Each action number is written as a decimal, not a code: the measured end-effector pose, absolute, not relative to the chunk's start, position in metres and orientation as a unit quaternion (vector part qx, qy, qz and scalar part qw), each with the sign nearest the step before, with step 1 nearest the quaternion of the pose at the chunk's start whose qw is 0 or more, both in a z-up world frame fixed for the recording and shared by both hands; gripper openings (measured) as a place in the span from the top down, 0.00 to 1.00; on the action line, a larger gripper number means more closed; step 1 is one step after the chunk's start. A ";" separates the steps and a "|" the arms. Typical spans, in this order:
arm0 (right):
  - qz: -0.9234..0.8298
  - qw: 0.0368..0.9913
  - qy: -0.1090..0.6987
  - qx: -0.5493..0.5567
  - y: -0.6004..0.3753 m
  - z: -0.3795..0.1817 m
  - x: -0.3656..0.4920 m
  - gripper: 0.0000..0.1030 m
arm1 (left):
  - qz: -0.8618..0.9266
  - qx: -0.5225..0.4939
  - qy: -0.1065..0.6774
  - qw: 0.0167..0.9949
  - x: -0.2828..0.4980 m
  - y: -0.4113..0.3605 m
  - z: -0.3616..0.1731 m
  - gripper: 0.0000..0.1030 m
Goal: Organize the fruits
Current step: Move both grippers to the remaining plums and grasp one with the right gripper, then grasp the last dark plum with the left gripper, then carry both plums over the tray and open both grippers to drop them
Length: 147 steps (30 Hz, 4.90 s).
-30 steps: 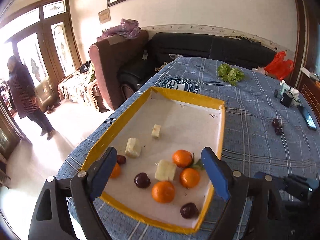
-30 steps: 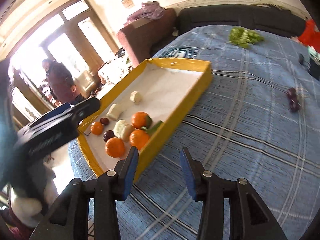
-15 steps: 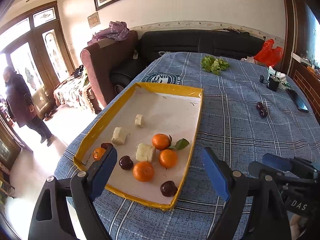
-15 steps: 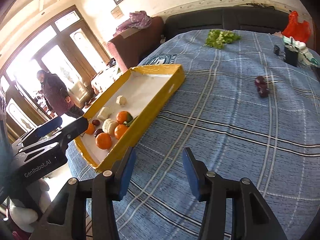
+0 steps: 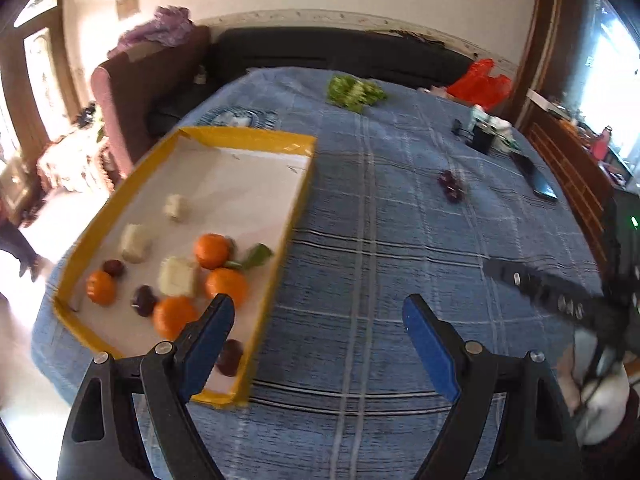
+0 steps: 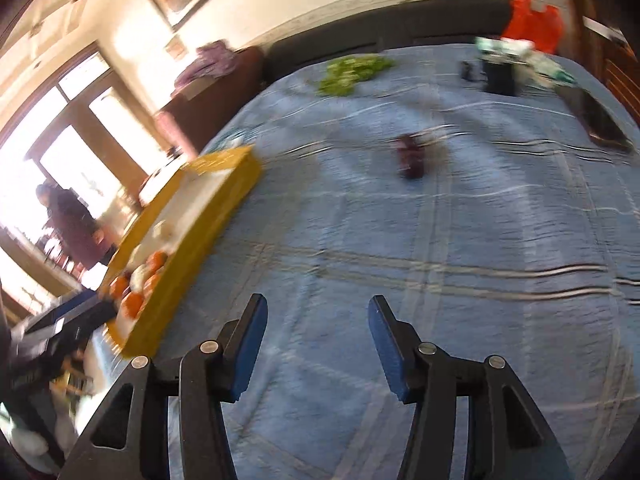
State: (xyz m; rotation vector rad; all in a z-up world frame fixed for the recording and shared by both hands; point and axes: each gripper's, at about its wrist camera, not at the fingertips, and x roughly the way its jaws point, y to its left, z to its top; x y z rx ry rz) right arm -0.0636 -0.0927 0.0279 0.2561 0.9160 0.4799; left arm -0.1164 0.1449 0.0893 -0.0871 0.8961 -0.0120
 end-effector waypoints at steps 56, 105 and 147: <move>0.146 0.863 0.433 0.215 -0.171 0.001 0.028 0.72 | -0.144 -0.025 0.467 0.872 0.119 -0.012 0.028 0.48; 0.307 0.846 0.423 0.107 -0.010 0.037 -0.042 0.71 | 0.164 -0.150 0.363 0.905 -0.126 0.303 0.084 0.75; 0.377 0.804 0.459 -0.027 0.237 0.031 -0.018 0.58 | 0.237 -0.153 0.338 0.898 -0.146 0.344 0.074 0.32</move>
